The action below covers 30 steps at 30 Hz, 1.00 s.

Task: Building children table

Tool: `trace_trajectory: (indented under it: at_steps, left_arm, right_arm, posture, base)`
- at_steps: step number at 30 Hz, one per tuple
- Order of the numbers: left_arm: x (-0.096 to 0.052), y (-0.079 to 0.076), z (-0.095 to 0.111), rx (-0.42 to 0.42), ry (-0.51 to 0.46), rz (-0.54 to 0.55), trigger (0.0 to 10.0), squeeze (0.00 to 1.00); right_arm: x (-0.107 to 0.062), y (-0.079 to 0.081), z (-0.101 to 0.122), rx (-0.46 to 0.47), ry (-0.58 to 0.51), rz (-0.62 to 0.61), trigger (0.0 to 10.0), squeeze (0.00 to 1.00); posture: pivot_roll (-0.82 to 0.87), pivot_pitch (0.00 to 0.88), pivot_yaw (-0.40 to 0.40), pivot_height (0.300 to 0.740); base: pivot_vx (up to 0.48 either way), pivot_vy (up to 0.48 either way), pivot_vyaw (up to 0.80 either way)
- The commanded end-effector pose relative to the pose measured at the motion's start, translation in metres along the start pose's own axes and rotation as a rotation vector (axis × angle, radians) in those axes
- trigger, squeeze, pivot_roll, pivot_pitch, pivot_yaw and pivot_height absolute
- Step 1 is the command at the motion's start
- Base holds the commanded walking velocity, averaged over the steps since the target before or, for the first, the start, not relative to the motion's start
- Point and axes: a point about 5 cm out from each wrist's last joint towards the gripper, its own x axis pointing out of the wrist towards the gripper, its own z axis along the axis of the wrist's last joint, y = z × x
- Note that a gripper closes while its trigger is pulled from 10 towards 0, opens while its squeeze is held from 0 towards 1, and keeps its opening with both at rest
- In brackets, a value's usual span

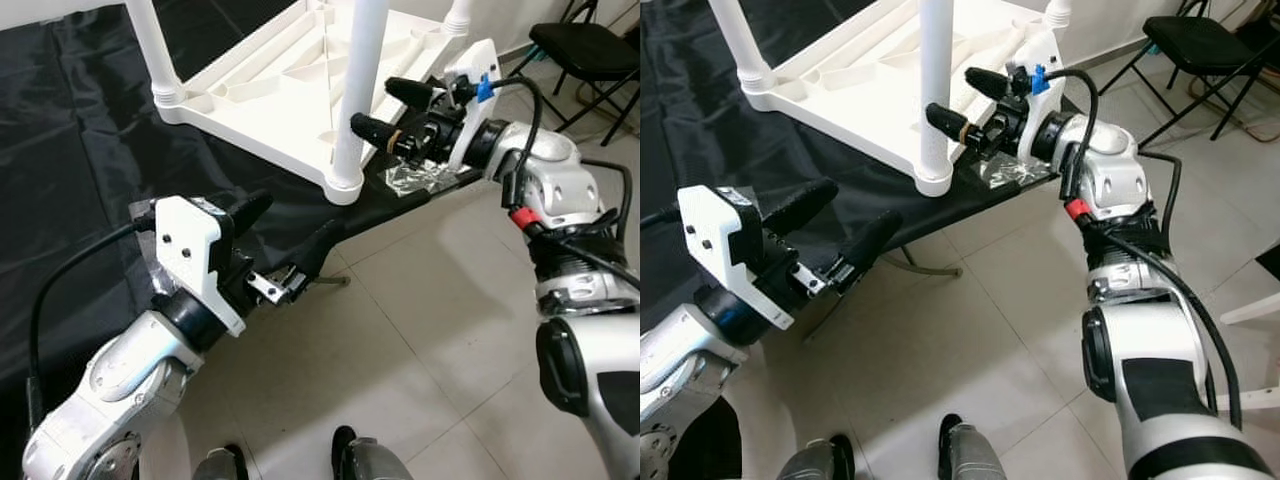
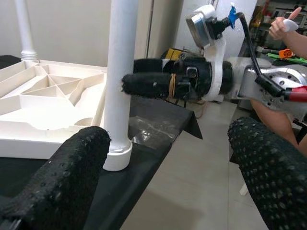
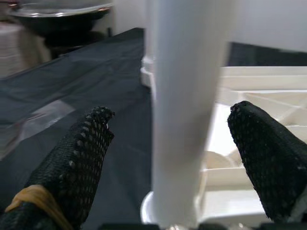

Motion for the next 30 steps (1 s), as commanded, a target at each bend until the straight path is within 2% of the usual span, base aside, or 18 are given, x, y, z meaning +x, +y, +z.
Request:
trace_trajectory:
  at_steps: [1,8,9,10,11,14,17,19,21,22,23,24,25,26,27,28,29,30]
  left_arm:
    - [-0.004,-0.004,0.001,-0.005,0.012,-0.008,10.0,0.00]
    - [-0.007,-0.007,0.003,-0.009,0.020,-0.002,10.0,0.00]
    - [-0.007,-0.008,0.003,-0.012,0.022,0.000,10.0,0.00]
    - [-0.007,-0.008,0.003,-0.012,0.022,0.000,10.0,0.00]
    - [-0.008,-0.008,0.003,-0.015,0.027,0.003,10.0,0.00]
    - [-0.009,-0.009,0.003,-0.016,0.031,0.006,10.0,0.00]
    - [-0.009,-0.009,0.003,-0.018,0.034,0.011,10.0,0.00]
    - [-0.010,-0.009,0.003,-0.019,0.036,0.015,10.0,0.00]
    - [-0.010,-0.010,0.002,-0.020,0.039,0.018,10.0,0.00]
    - [-0.010,-0.009,0.001,-0.023,0.038,0.021,10.0,0.00]
    - [-0.010,-0.009,0.001,-0.023,0.038,0.021,10.0,0.00]
    - [-0.010,-0.008,0.001,-0.025,0.037,0.024,10.0,0.00]
    - [-0.010,-0.008,0.001,-0.025,0.037,0.024,10.0,0.00]
    - [-0.008,-0.008,0.000,-0.027,0.037,0.022,10.0,0.00]
    - [-0.005,-0.009,0.000,-0.026,0.026,0.015,10.0,0.00]
    - [-0.003,-0.009,0.001,-0.023,0.017,0.006,10.0,0.00]
    - [-0.003,-0.009,0.001,-0.023,0.017,0.006,10.0,0.00]
    - [-0.001,-0.009,0.002,-0.021,0.011,0.000,10.0,0.00]
  right_arm:
    - [0.005,0.002,0.004,-0.015,-0.015,0.043,10.0,0.00]
    - [0.012,0.003,0.007,-0.020,-0.033,0.045,10.0,0.00]
    - [0.012,0.002,0.009,-0.028,-0.035,0.040,4.8,0.00]
    - [0.012,0.002,0.009,-0.028,-0.035,0.040,4.8,0.00]
    - [0.012,-0.001,0.010,-0.044,-0.029,0.012,0.0,0.00]
    - [0.012,-0.004,0.011,-0.050,-0.023,-0.005,0.0,0.00]
    - [0.013,-0.003,0.005,-0.053,0.031,-0.069,0.0,0.00]
    - [0.020,0.012,-0.007,-0.031,0.078,-0.110,0.0,0.00]
    - [0.030,0.029,-0.031,0.023,0.148,-0.342,0.0,0.00]
    - [0.038,0.042,-0.044,0.132,0.105,-0.571,0.0,0.00]
    - [0.038,0.042,-0.044,0.132,0.105,-0.571,0.0,0.00]
    - [0.040,0.050,-0.054,0.222,0.085,-0.731,0.0,0.00]
    - [0.040,0.050,-0.054,0.222,0.085,-0.731,0.0,0.00]
    - [0.051,0.066,-0.062,0.265,0.086,-0.783,0.0,0.00]
    - [0.078,0.092,-0.061,0.294,0.081,-0.714,0.0,0.00]
    - [0.104,0.112,-0.053,0.287,0.072,-0.591,0.0,0.00]
    - [0.104,0.112,-0.053,0.287,0.072,-0.591,0.0,0.00]
    - [0.119,0.125,-0.048,0.280,0.067,-0.510,0.0,0.00]
  posture:
    - [0.07,0.342,-0.053,0.740]
    - [0.08,0.365,-0.053,0.740]
    - [0.08,0.372,-0.054,0.740]
    - [0.08,0.372,-0.054,0.740]
    - [0.08,0.379,-0.055,0.740]
    - [0.08,0.381,-0.057,0.740]
    - [0.07,0.382,-0.070,0.740]
    - [0.07,0.381,-0.075,0.740]
    - [0.06,0.365,-0.098,0.740]
    - [0.04,0.358,-0.088,0.740]
    - [0.04,0.358,-0.088,0.740]
    - [0.04,0.358,-0.088,0.740]
    - [0.04,0.358,-0.088,0.740]
    - [0.05,0.341,-0.078,0.740]
    - [0.06,0.333,-0.082,0.740]
    - [0.05,0.318,-0.083,0.740]
    - [0.05,0.318,-0.083,0.740]
    - [0.05,0.315,-0.082,0.740]
  base:
    - [0.000,0.000,0.00]
    - [0.000,0.000,0.00]
    - [0.000,0.000,0.00]
    - [0.000,0.000,0.00]
    - [0.000,0.000,0.00]
    - [0.000,0.000,0.00]
    - [0.000,0.000,0.00]
    - [0.000,0.000,0.00]
    - [0.000,0.000,0.00]
    - [0.000,0.000,0.00]
    - [0.000,0.000,0.00]
    - [0.000,0.000,0.00]
    - [0.000,0.000,0.00]
    - [0.000,0.000,0.00]
    - [0.000,0.000,0.00]
    - [0.000,0.000,0.00]
    - [0.000,0.000,0.00]
    - [0.000,0.000,0.00]
